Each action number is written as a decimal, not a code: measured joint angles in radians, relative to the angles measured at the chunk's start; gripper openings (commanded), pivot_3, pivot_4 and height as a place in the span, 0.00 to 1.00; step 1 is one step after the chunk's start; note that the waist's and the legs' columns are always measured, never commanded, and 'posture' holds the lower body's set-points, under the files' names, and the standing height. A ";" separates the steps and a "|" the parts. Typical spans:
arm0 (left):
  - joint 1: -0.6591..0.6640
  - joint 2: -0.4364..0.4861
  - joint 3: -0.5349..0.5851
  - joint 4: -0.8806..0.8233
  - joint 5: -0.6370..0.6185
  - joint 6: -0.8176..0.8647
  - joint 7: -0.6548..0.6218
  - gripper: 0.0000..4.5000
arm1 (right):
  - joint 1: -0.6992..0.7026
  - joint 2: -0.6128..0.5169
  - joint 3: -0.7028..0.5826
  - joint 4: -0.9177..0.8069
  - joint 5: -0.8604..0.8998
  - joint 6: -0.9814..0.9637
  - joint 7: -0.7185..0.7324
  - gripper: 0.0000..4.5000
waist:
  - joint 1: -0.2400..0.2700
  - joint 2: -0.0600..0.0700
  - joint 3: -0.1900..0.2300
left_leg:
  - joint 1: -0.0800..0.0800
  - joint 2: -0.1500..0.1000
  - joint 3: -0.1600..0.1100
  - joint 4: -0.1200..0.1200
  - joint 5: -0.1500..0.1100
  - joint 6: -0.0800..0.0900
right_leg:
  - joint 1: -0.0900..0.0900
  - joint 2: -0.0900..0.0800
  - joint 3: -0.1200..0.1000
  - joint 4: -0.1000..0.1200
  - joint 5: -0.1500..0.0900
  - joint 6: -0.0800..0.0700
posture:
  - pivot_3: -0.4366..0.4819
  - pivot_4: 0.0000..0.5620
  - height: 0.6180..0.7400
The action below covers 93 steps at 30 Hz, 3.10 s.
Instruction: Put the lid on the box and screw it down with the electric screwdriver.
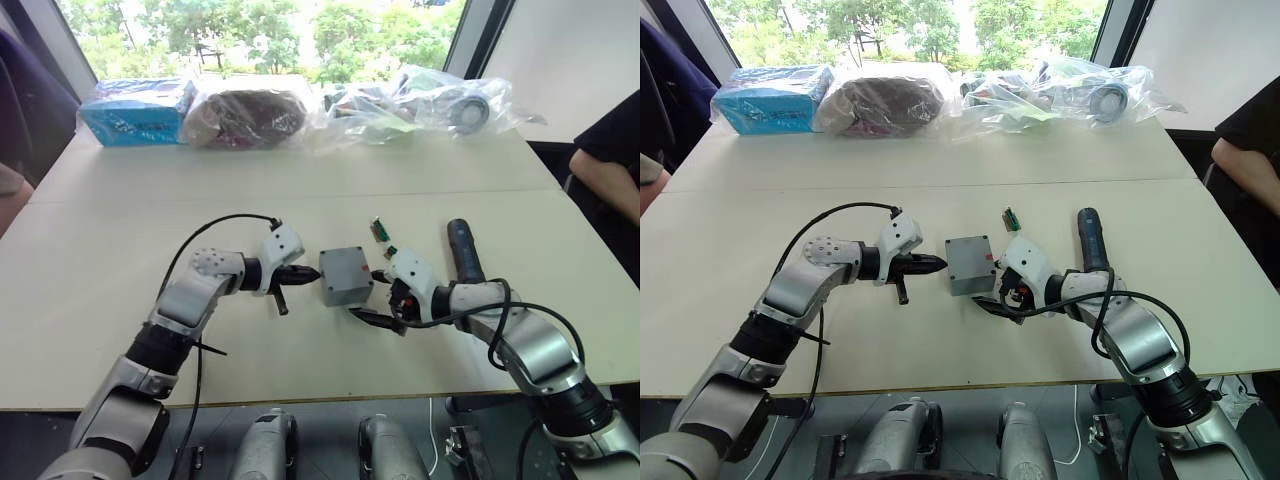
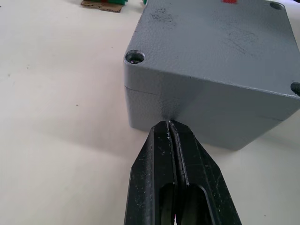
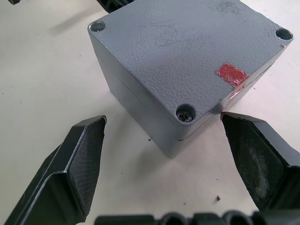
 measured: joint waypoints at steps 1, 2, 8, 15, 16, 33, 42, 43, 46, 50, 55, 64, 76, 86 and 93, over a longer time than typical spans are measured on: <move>-0.002 -0.003 0.000 0.006 0.001 -0.001 0.002 0.00 | 0.000 0.002 -0.002 -0.003 0.001 0.005 -0.003 0.90 | 0.000 0.000 0.000 | 0.000 0.000 0.000 0.000 0.000 0.000 | 0.000 0.000 0.000 0.000 0.000 0.000 | 0.48 0.27 1.00; -0.005 -0.007 0.001 0.012 0.002 -0.004 0.006 0.00 | 0.000 0.005 -0.007 -0.007 0.001 0.011 -0.008 0.90 | 0.000 0.000 0.000 | 0.000 0.000 0.000 0.000 0.000 0.000 | 0.000 0.000 0.000 0.000 0.000 0.000 | 0.48 0.27 1.00; -0.010 -0.011 0.001 0.021 0.002 -0.015 0.009 0.00 | 0.001 0.007 -0.040 -0.050 0.017 0.041 -0.021 0.90 | 0.000 0.000 0.000 | 0.000 0.000 0.000 0.000 0.000 0.000 | 0.000 0.000 0.000 0.000 0.000 0.000 | 0.48 0.27 1.00; -0.007 0.041 0.054 -0.032 -0.050 0.032 -0.034 0.00 | 0.006 -0.047 -0.192 -0.181 0.153 0.164 0.002 0.90 | 0.000 0.000 0.000 | 0.000 0.001 -0.001 0.000 0.000 0.000 | 0.000 0.000 0.000 0.000 0.000 0.000 | 0.48 0.27 1.00; -0.006 0.049 0.072 -0.035 -0.062 0.042 -0.038 0.00 | 0.002 -0.049 -0.233 -0.195 0.198 0.203 0.005 0.90 | 0.000 0.000 0.000 | 0.000 0.002 -0.001 0.000 0.000 0.000 | 0.000 0.000 0.000 0.000 0.000 0.000 | 0.48 0.27 1.00; -0.020 0.082 0.187 -0.125 -0.151 0.146 0.014 0.00 | -0.479 0.161 -0.166 0.799 -0.001 -0.209 -0.039 0.90 | -0.014 0.000 0.000 | 0.000 -0.001 0.001 -0.001 0.001 -0.001 | 0.000 0.000 0.000 0.000 0.000 0.000 | 0.48 0.27 1.00; 0.044 0.095 0.197 -0.192 -0.181 0.198 0.058 0.00 | -0.569 0.234 -0.113 1.144 -0.145 -0.477 0.002 0.64 | -0.030 0.000 0.000 | 0.001 0.000 0.000 -0.001 0.001 -0.002 | 0.000 0.001 0.000 0.001 0.000 0.000 | 0.48 0.27 1.00; 0.043 0.096 0.197 -0.194 -0.183 0.200 0.059 0.00 | -0.576 0.240 -0.111 1.163 -0.151 -0.489 -0.001 0.57 | -0.030 0.000 0.000 | 0.001 0.000 0.001 -0.001 0.002 -0.003 | 0.000 0.001 0.000 0.001 0.000 0.000 | 0.48 0.27 1.00; 0.043 0.098 0.201 -0.195 -0.197 0.202 0.065 0.00 | -0.619 0.261 -0.116 1.261 -0.172 -0.550 -0.019 0.39 | -0.029 0.000 0.000 | 0.001 0.000 0.001 -0.002 0.005 -0.008 | 0.000 0.001 0.001 0.001 0.000 0.000 | 0.48 0.27 1.00; 0.043 0.098 0.203 -0.195 -0.200 0.202 0.078 0.00 | -0.644 0.278 -0.129 1.337 -0.189 -0.602 -0.030 0.39 | -0.029 0.000 0.000 | 0.001 0.000 0.001 -0.002 0.005 -0.008 | 0.000 0.001 0.001 0.001 0.000 0.000 | 0.48 0.27 1.00; 0.043 0.098 0.203 -0.195 -0.203 0.202 0.083 0.00 | -0.663 0.290 -0.133 1.388 -0.206 -0.640 -0.037 0.39 | -0.031 0.001 0.000 | 0.001 0.000 0.000 -0.002 0.005 -0.008 | -0.001 0.001 0.001 0.001 0.000 0.000 | 0.48 0.27 1.00; 0.043 0.098 0.202 -0.195 -0.204 0.202 0.085 0.00 | -0.676 0.301 -0.150 1.400 -0.208 -0.649 -0.029 0.02 | -0.031 0.001 0.000 | 0.001 0.000 0.001 -0.002 0.005 -0.009 | -0.001 0.001 0.001 0.001 0.000 0.000 | 0.48 0.27 1.00; 0.043 0.086 0.194 -0.194 -0.204 0.192 0.084 0.00 | -0.637 0.294 -0.158 1.325 -0.207 -0.669 0.002 0.02 | -0.030 0.001 0.000 | 0.001 0.000 0.000 -0.002 0.005 -0.009 | -0.001 0.001 0.001 0.001 0.000 0.000 | 0.48 0.27 1.00; 0.042 0.081 0.194 -0.191 -0.209 0.182 0.072 0.00 | -0.586 0.270 -0.227 1.163 -0.161 -0.658 0.029 0.02 | -0.030 0.001 0.000 | 0.001 0.000 0.000 -0.002 0.005 -0.009 | -0.001 0.001 0.001 0.001 0.000 0.000 | 0.48 0.27 1.00; 0.033 0.141 0.197 -0.232 -0.275 0.236 -0.002 0.00 | -0.416 0.261 -0.293 0.691 0.045 -0.338 0.078 0.02 | -0.026 0.001 0.000 | 0.001 0.002 0.000 -0.002 0.004 -0.007 | -0.001 0.001 0.001 0.005 0.000 -0.001 | 0.48 0.27 1.00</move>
